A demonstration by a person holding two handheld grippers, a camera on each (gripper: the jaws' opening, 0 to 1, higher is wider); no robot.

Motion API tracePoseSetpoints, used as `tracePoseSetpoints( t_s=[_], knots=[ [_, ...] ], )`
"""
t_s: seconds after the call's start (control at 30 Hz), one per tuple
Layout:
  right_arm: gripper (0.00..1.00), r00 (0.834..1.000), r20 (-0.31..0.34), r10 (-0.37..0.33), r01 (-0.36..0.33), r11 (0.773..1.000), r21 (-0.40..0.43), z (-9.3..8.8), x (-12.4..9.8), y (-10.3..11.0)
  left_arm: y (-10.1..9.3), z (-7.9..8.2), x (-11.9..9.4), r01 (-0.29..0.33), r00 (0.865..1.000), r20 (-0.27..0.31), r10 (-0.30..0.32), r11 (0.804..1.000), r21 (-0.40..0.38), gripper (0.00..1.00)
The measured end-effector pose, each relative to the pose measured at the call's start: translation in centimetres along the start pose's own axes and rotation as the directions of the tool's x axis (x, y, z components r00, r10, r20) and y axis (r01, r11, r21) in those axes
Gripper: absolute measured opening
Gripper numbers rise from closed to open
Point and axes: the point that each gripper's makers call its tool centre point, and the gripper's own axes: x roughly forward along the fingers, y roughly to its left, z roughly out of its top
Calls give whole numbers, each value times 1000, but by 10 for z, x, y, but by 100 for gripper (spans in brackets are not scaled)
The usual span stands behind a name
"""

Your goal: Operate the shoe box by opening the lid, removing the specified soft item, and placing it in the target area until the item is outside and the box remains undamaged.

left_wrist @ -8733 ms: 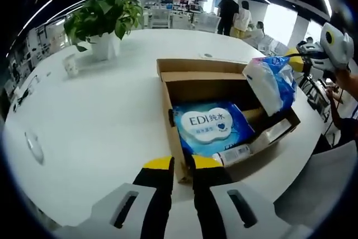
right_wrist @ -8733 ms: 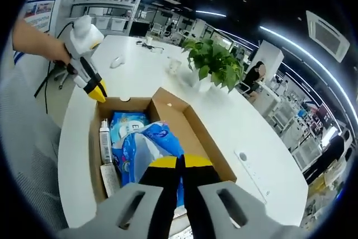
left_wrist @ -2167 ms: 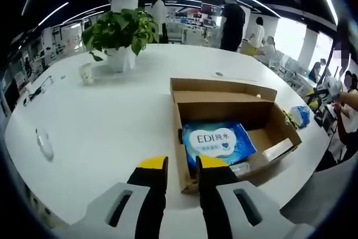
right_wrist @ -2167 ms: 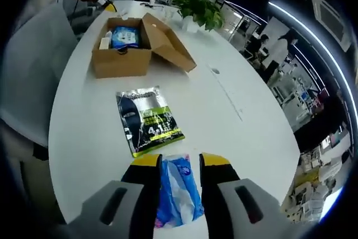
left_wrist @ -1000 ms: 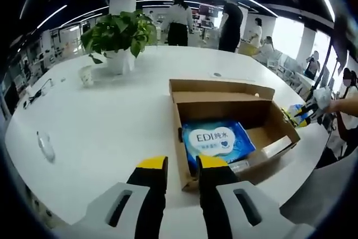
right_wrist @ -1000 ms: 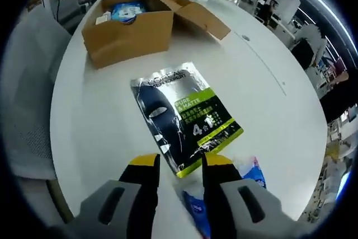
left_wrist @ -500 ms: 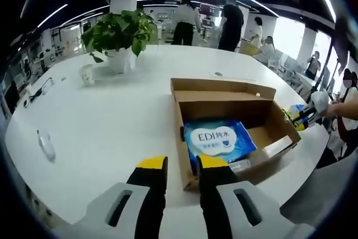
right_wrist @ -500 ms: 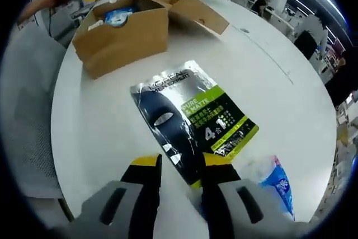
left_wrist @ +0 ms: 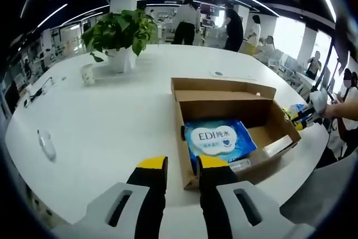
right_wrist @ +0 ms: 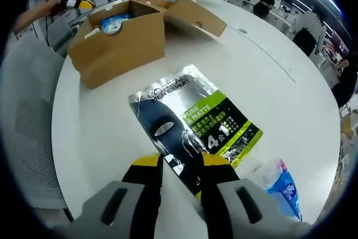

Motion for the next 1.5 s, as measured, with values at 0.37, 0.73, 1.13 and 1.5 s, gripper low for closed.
tracePoseSetpoints(
  t_s=[0.37,0.73,1.13,1.5],
  knots=[
    [23,1000,21,1,-2,999,36,6,4,5,-1,2,0,3,1000,3,-3,1000,3,20],
    [22,999,33,0,-2,999,43,9,4,8,-4,4,2,11,1000,6,-11,1000,6,20],
    [24,991,127,-45,45,999,1,64,-30,31,-5,4,3,33,999,12,-33,999,9,20],
    [27,980,200,-21,22,1000,-1,128,-42,66,-9,6,11,67,998,-5,-67,997,28,21]
  ],
)
